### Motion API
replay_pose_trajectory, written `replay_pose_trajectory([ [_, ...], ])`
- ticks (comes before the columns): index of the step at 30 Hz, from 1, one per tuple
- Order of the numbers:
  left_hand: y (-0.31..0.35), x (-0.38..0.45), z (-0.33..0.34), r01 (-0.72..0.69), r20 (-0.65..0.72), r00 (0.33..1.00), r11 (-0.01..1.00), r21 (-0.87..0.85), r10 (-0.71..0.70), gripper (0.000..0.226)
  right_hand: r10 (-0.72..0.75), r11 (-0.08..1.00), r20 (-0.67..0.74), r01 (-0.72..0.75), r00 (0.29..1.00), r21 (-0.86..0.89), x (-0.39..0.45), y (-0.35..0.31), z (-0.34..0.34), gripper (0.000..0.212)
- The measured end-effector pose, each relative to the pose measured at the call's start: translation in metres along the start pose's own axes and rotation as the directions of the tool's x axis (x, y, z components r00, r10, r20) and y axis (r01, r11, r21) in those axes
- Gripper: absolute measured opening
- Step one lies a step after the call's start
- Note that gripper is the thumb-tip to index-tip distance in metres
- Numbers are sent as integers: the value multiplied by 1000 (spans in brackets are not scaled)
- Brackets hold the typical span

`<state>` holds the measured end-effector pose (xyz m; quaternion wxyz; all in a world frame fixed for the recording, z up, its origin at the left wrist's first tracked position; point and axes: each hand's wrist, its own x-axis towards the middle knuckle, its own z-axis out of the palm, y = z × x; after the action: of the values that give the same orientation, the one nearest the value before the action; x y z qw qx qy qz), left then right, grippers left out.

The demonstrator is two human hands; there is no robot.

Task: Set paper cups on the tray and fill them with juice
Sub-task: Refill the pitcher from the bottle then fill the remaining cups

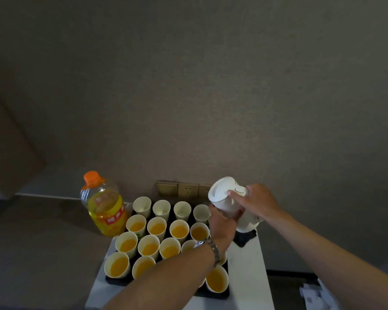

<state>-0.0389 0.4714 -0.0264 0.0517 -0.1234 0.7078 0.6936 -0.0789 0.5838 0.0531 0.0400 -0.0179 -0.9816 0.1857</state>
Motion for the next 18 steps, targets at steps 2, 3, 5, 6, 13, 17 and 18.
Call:
replay_pose_trajectory([
  [2, 0, 1, -4, -6, -1, 1000, 1000, 1, 6, 113, -9, 1000, 3, 9, 1000, 2, 2, -2, 4, 68],
  [3, -1, 1, -6, -7, -6, 1000, 1000, 4, 7, 113, -14, 1000, 5, 14, 1000, 0, 3, -3, 6, 69],
  [5, -4, 4, -10, 0, -7, 1000, 1000, 16, 0, 109, -16, 1000, 5, 16, 1000, -4, 5, -4, 11, 72],
  [6, -5, 4, -11, 5, -2, 1000, 1000, 18, -5, 106, -18, 1000, 6, 18, 1000, -4, 6, -4, 13, 75],
  [13, -4, 6, -19, 27, 27, 999, 1000, -5, -27, 102, -44, 997, 24, 45, 999, -62, 10, -15, 18, 67],
  [17, -3, 5, -19, 73, 64, 995, 997, -2, -73, 90, -56, 995, 30, 59, 998, -80, 10, -19, 18, 62],
  [18, -3, 4, -19, 82, 76, 994, 997, -7, -82, 92, -60, 994, 37, 63, 997, -84, 10, -19, 19, 61],
])
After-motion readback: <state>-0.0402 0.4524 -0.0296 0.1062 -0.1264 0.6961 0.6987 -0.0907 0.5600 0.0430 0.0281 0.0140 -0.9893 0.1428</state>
